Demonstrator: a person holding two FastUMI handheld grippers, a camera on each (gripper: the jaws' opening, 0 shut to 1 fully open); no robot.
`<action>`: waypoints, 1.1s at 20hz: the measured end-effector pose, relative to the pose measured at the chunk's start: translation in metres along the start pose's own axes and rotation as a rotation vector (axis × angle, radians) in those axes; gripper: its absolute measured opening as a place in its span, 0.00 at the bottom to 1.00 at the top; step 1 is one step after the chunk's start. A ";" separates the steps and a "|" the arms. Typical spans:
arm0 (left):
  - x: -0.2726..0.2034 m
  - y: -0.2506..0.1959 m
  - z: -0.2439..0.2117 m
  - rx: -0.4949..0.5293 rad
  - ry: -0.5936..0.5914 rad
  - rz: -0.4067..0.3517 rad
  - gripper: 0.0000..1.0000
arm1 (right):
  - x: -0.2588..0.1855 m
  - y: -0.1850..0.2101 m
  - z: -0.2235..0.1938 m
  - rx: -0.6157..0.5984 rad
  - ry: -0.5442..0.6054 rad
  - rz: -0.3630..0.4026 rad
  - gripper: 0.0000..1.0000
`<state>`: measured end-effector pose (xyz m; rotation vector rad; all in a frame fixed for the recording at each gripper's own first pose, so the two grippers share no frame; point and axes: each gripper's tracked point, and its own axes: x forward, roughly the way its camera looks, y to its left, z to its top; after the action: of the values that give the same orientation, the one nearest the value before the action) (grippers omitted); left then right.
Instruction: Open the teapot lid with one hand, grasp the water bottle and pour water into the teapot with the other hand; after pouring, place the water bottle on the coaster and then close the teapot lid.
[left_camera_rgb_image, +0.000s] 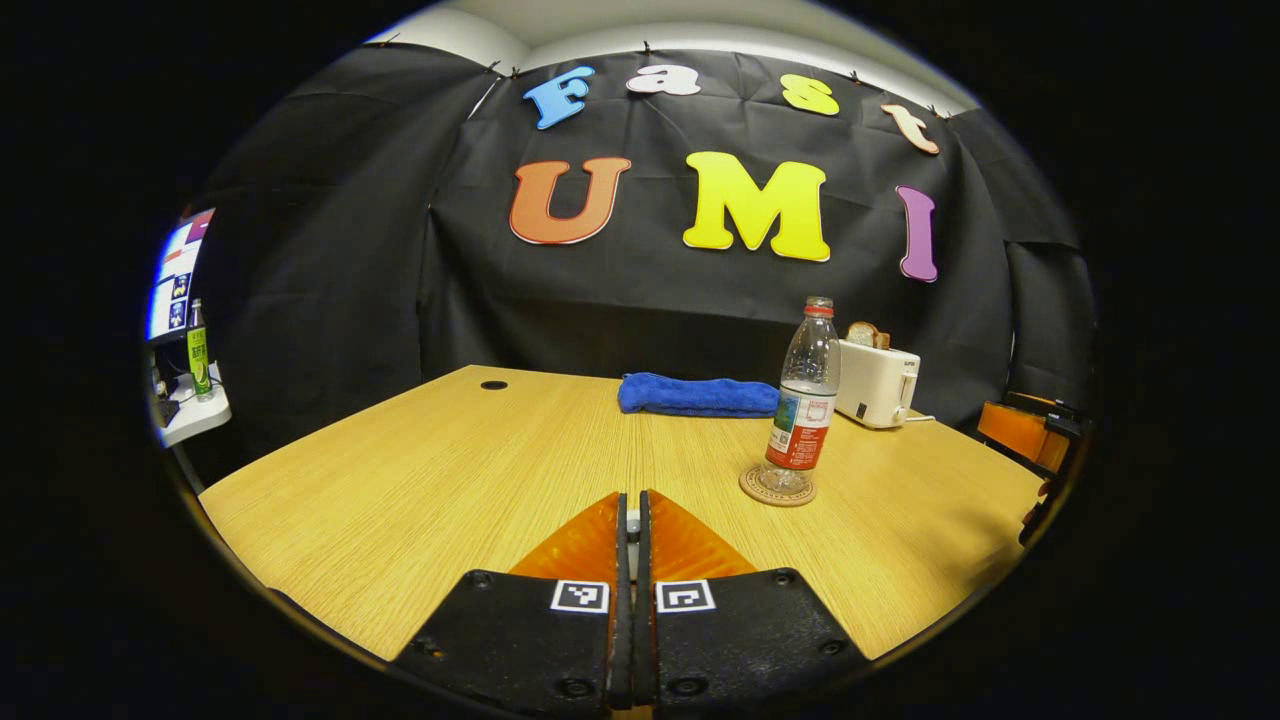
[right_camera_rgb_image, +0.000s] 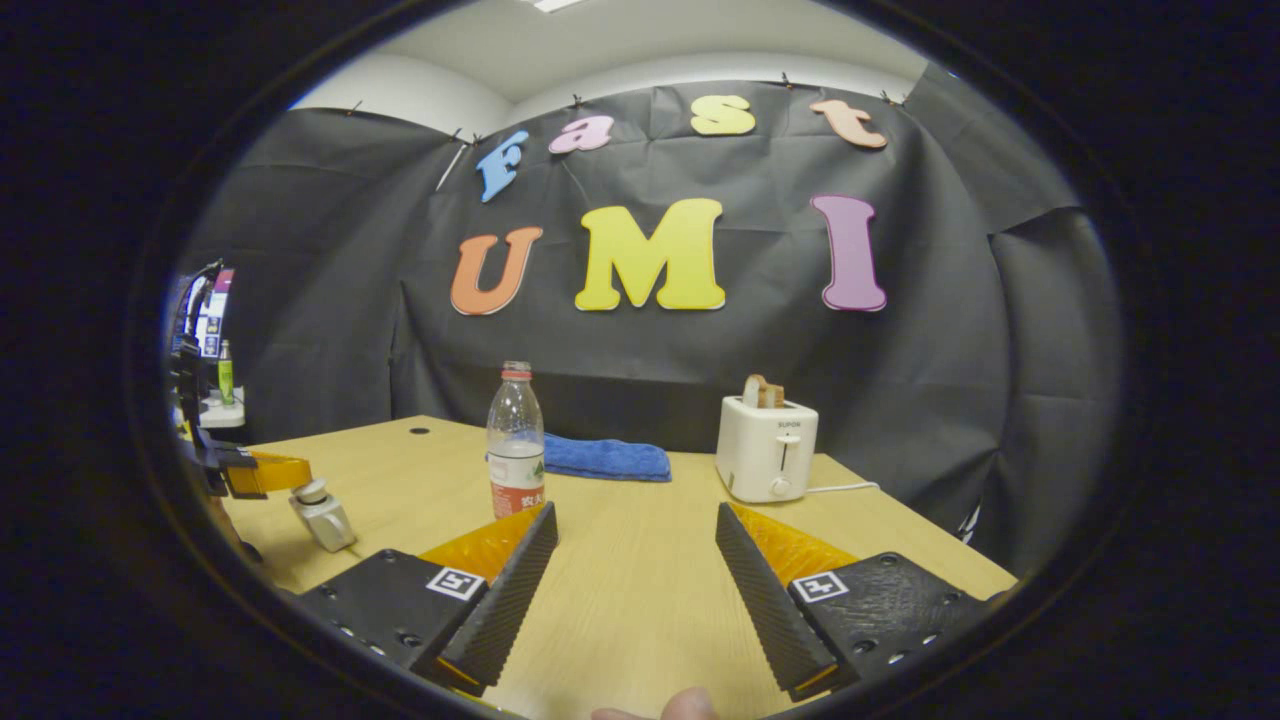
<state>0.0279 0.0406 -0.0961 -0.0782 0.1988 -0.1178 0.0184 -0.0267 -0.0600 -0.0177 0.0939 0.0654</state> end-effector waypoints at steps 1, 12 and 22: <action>-0.001 0.000 0.001 0.003 -0.003 0.003 0.03 | 0.000 0.001 -0.001 0.002 0.000 0.002 0.98; -0.001 -0.002 -0.006 0.011 0.005 0.036 0.23 | -0.015 -0.012 -0.008 0.056 -0.023 -0.012 0.96; -0.058 -0.079 0.118 0.112 -0.263 0.040 0.98 | -0.046 -0.007 0.029 0.052 -0.085 -0.059 0.97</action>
<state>-0.0131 -0.0224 0.0374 0.0217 -0.0692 -0.0775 -0.0238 -0.0357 -0.0269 0.0338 0.0096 0.0047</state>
